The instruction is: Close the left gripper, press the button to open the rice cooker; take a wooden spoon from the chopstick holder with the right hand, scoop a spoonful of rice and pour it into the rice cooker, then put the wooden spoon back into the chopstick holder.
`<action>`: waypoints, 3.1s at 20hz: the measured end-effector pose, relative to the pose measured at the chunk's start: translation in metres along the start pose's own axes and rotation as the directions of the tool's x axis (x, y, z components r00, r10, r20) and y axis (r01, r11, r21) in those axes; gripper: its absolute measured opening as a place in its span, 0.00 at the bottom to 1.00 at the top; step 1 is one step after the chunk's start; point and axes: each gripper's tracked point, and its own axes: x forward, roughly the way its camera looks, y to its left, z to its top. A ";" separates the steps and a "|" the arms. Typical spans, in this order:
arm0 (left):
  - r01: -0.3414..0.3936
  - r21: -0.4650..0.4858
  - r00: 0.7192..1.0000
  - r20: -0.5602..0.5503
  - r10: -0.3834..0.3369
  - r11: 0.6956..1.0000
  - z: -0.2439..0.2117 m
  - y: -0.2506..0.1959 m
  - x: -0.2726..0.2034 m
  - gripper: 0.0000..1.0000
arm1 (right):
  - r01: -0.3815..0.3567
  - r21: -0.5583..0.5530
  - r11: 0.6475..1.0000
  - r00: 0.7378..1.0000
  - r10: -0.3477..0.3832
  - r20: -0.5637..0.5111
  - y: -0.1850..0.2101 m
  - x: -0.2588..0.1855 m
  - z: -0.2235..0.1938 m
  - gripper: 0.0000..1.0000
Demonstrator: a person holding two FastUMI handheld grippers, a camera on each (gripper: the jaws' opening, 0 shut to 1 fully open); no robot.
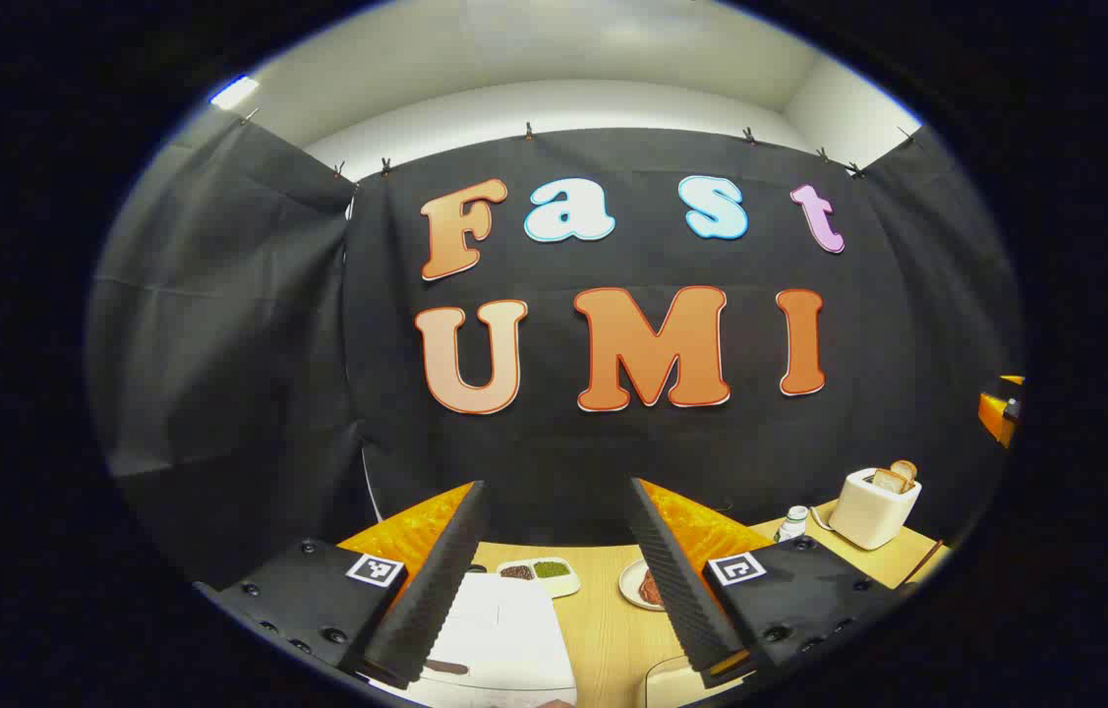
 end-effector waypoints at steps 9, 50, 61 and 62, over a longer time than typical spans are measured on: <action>0.004 0.037 0.996 0.094 -0.008 0.999 0.055 -0.017 -0.024 1.00 | -0.154 0.002 0.988 0.988 0.154 0.020 0.049 0.001 0.011 0.94; -0.212 -0.018 0.832 -0.527 0.171 0.977 -0.076 0.104 -0.053 0.06 | -0.163 0.002 0.987 0.985 0.163 -0.049 0.050 -0.042 0.061 0.95; -0.225 -0.177 0.565 -0.825 -0.020 0.958 -0.183 0.103 -0.042 0.03 | -0.111 0.019 0.994 0.985 0.112 -0.128 0.050 -0.055 0.032 0.95; -0.229 -0.185 0.543 -0.839 -0.032 0.956 -0.190 0.104 -0.040 0.06 | -0.097 0.007 0.995 0.986 0.097 -0.133 0.047 -0.057 0.030 0.95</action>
